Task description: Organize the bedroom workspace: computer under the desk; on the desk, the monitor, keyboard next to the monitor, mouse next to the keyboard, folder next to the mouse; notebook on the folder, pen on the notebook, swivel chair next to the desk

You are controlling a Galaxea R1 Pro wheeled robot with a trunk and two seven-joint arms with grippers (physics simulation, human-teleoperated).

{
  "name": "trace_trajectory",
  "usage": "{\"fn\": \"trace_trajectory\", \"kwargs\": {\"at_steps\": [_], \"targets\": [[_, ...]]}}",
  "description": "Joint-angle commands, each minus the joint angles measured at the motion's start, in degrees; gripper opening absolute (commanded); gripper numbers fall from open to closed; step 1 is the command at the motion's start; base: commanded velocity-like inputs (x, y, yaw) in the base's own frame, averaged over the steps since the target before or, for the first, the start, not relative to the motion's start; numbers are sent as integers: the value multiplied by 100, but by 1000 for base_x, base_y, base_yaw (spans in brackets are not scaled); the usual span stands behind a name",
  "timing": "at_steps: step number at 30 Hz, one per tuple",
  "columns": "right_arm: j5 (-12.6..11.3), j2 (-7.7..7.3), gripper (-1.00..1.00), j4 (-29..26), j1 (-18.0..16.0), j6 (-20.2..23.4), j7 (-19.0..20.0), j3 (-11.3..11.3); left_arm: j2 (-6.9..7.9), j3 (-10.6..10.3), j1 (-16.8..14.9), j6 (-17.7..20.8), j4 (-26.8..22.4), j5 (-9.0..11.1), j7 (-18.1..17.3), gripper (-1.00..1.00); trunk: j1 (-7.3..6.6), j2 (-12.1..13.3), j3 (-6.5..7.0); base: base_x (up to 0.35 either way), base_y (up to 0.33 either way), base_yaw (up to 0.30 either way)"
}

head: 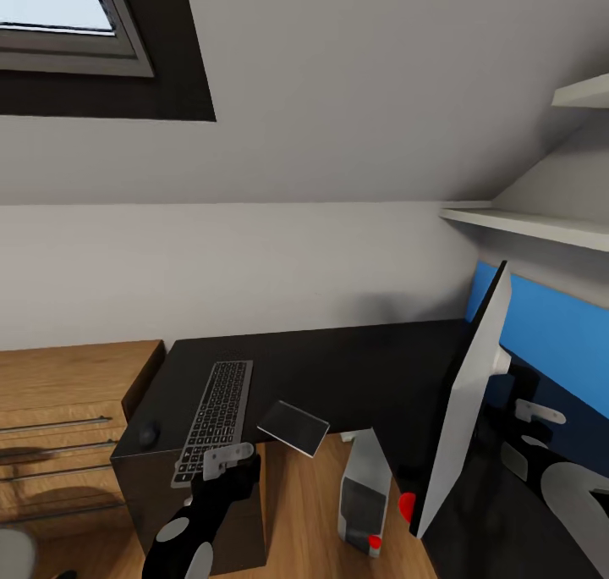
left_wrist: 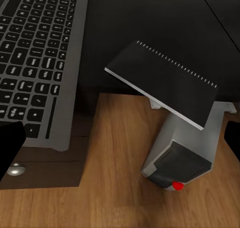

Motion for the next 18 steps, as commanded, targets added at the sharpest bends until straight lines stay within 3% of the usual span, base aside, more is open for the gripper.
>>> {"fn": "trace_trajectory", "kwargs": {"at_steps": [1,18], "targets": [[2,-1,100,8,-6,-28,7,-44,1,-8,-5,18,-8,61,54,100,1,-5,-8,0,0,0],[-10,-57,100,8,-6,-28,-1,-52,1,-8,-5,18,-8,61,54,100,1,-5,-8,0,0,0]]}}
